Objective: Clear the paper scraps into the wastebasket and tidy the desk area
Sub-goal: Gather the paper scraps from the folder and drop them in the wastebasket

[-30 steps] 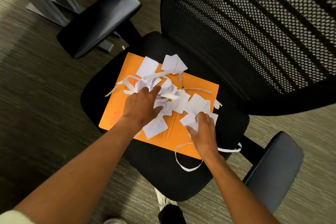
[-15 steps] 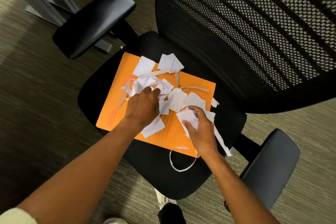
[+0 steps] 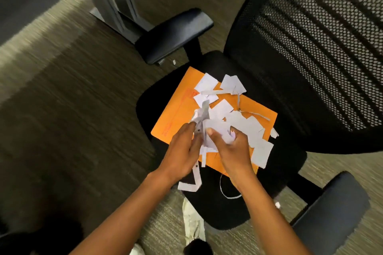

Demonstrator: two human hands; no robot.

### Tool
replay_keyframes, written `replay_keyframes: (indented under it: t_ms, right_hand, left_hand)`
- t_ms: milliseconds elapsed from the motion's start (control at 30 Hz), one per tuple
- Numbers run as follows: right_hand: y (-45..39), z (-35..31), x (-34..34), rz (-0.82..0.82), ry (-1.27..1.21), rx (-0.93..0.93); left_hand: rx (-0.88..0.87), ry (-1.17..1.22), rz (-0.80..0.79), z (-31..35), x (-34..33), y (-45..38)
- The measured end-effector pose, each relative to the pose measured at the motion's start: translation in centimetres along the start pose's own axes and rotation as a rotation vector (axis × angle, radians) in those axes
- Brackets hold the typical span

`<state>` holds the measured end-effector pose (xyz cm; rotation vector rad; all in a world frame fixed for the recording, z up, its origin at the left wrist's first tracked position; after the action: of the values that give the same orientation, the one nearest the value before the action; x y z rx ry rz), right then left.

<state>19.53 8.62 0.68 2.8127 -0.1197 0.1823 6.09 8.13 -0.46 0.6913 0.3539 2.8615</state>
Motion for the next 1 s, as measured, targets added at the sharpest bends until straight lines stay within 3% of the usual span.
replay_keyframes:
  t_ms: [267, 567, 833, 1000]
  right_hand:
    - [4.8, 0.9, -10.5, -0.204, -0.019, -0.053]
    - [17.4, 5.1, -28.3, -0.531, -0.05, -0.28]
    - [31.2, 11.7, -43.3, -0.739, 0.114, -0.444]
    - [39.1, 17.0, -51.3, -0.796, 0.199, -0.539]
  left_hand:
    - [0.177, 0.36, 0.156, -4.3, 8.3, 8.5]
    - [0.468, 0.53, 0.487, -17.2, 18.1, 25.3]
    - [0.647, 0.528, 0.745, -29.1, 25.2, 42.0]
    - [0.797, 0.453, 0.812, -36.9, 28.4, 50.6]
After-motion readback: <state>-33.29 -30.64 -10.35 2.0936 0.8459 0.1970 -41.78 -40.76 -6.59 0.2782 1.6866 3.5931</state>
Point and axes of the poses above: each hand's wrist, its own y-axis away from the middle knuckle, its own x-axis out of the back of the hand, z = x × y, the point moved 10 cm from there along -y, towards the middle knuckle, and after that the axes turned 4 degrees about x, right-handed, at the moved point
